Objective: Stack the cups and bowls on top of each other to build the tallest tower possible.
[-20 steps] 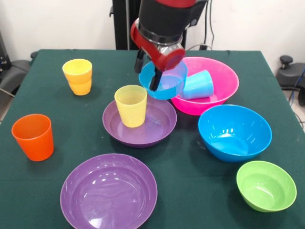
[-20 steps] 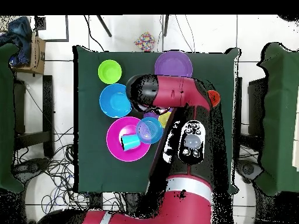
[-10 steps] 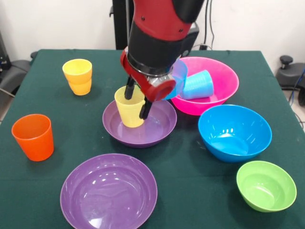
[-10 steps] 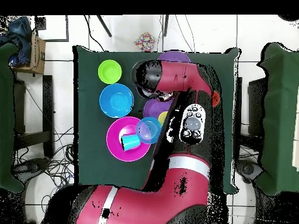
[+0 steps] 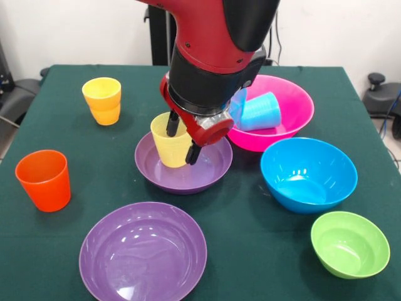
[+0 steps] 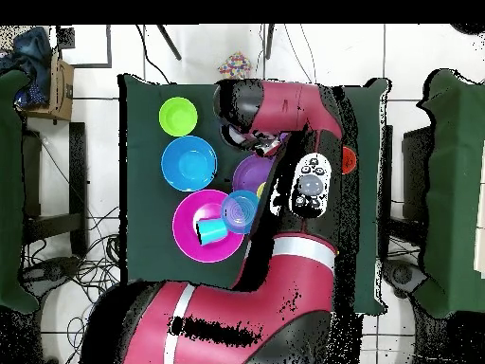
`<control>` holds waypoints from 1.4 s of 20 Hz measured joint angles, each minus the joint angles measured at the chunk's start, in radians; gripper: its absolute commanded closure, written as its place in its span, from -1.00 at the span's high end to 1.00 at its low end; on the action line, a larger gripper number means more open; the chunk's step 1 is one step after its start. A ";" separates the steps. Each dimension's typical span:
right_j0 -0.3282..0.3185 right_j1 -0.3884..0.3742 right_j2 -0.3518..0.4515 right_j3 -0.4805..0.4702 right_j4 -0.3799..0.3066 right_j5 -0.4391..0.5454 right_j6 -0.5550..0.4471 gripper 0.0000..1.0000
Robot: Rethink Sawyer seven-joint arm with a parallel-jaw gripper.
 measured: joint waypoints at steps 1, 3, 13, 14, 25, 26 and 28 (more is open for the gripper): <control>0.000 0.000 0.000 -0.001 0.000 0.000 0.000 1.00; -0.001 0.000 0.000 -0.003 0.000 0.000 0.000 1.00; -0.032 0.019 0.012 -0.058 -0.001 0.000 -0.001 1.00; -0.039 0.019 0.018 -0.062 -0.001 0.000 -0.006 1.00; -0.107 0.007 0.059 -0.052 -0.001 0.000 -0.197 1.00; -0.112 0.003 0.060 -0.046 -0.001 0.000 -0.222 1.00; -0.118 -0.004 0.061 -0.037 -0.002 0.000 -0.256 1.00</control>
